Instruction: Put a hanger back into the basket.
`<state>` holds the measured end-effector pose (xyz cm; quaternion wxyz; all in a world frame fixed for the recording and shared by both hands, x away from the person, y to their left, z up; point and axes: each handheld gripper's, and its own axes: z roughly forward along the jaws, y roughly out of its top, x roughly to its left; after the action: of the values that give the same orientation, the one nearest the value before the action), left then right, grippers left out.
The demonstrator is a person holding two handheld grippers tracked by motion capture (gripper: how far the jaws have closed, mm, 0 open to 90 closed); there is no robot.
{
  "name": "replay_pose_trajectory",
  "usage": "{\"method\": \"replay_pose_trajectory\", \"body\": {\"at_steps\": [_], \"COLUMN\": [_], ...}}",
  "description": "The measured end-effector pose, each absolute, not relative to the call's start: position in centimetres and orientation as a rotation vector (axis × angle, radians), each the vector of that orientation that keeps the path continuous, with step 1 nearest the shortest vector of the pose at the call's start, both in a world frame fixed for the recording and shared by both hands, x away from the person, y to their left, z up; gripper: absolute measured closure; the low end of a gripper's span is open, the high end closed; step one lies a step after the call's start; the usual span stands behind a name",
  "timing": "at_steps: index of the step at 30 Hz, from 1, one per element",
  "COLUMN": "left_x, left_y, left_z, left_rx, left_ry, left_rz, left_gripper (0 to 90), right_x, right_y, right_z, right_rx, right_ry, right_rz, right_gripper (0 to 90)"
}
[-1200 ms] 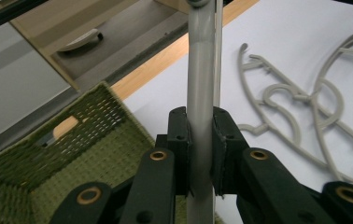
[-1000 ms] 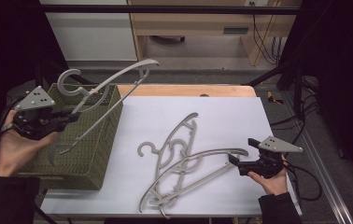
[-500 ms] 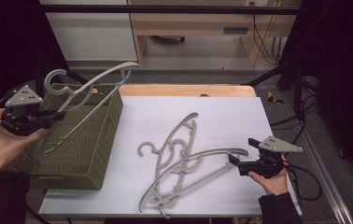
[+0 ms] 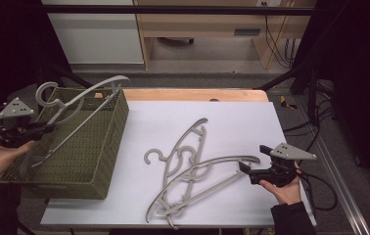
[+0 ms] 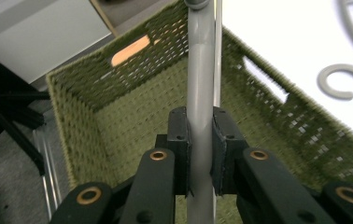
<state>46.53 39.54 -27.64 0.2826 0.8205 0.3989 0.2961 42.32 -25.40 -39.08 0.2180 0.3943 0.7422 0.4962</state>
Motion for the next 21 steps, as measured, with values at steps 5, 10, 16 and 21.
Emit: {"method": "replay_pose_trajectory", "body": {"at_steps": [5,10,16,21], "left_x": [46.9,47.5,48.0,48.3], "left_y": [40.6,41.4,42.2,42.6], "left_z": [-28.4,-29.3,-30.6,-32.1], "left_rx": [2.197,2.205,2.219,2.243], "left_ry": [1.099,1.139,1.182,1.207], "left_rz": [0.782,0.780,0.758,0.718], "left_gripper": [79.7,79.7,79.7,79.7], "right_x": [42.4,42.4,42.4,42.4], "right_y": [-25.3,-25.3,-25.4,-25.2], "right_z": [-39.2,-39.2,-39.1,-39.3], "right_rx": [1.090,1.090,1.088,1.092], "right_ry": [2.061,2.065,2.063,2.072], "right_rz": [1.368,1.367,1.368,1.362], "right_gripper": [3.2,3.2,3.3,3.2]}}
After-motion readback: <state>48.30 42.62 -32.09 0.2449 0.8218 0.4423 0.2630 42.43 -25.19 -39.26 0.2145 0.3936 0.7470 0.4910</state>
